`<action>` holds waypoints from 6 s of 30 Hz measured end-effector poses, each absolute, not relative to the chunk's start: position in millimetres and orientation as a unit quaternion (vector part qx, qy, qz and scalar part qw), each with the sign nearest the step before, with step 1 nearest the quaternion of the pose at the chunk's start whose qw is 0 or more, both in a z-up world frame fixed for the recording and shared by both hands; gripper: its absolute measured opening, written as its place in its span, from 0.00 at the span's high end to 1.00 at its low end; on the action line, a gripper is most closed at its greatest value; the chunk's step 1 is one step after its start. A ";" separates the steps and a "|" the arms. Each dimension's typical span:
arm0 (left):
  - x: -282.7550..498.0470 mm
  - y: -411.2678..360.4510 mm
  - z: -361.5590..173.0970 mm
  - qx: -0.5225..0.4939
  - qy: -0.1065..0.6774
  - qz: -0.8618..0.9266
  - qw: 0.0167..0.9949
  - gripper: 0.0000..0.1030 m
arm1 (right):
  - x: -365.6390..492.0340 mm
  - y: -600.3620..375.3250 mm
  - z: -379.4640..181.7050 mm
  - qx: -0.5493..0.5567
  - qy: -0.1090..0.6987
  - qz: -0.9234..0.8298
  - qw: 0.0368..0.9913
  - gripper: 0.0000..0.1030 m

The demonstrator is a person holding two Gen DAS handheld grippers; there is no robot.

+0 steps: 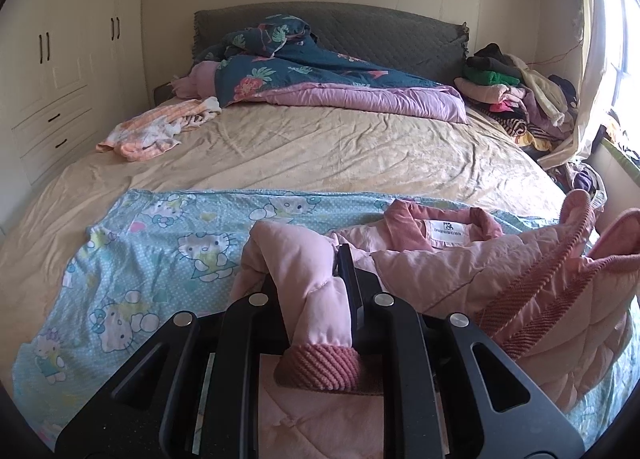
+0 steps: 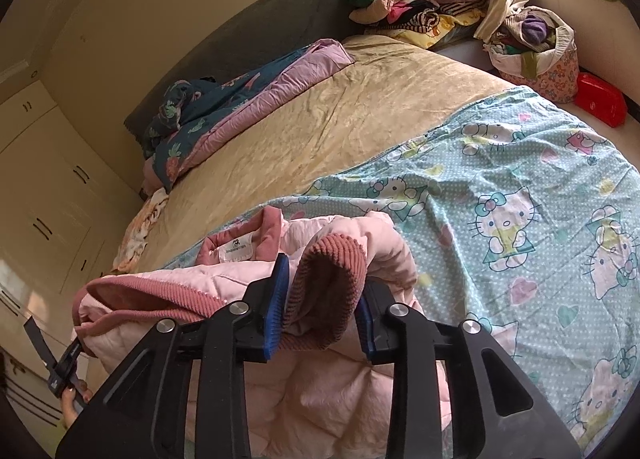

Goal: Fold large clothes
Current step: 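Lay the hem over the collar end and open both tools, then grasp the folded edge of the jacket with both tools, then lift the folded edge of the jacket with both tools, then lower the jacket edge onto the sheet and open both tools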

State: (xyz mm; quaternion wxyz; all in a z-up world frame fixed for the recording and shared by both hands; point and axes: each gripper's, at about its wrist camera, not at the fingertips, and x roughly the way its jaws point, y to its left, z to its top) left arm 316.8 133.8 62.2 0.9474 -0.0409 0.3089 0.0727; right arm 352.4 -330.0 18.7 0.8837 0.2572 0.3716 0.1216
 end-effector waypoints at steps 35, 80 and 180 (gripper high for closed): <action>270.0 117.2 102.4 -0.039 0.255 0.058 0.964 0.10 | 256.3 -293.8 34.0 0.133 0.313 0.150 0.928 0.08; 311.4 166.6 -13.3 -0.098 0.369 0.050 0.923 0.82 | 354.1 -279.0 -19.8 0.048 0.322 0.086 0.941 0.83; 224.2 124.2 -5.3 -0.124 0.396 0.093 0.905 0.09 | 236.1 -273.8 -17.9 0.195 0.352 0.061 0.913 0.04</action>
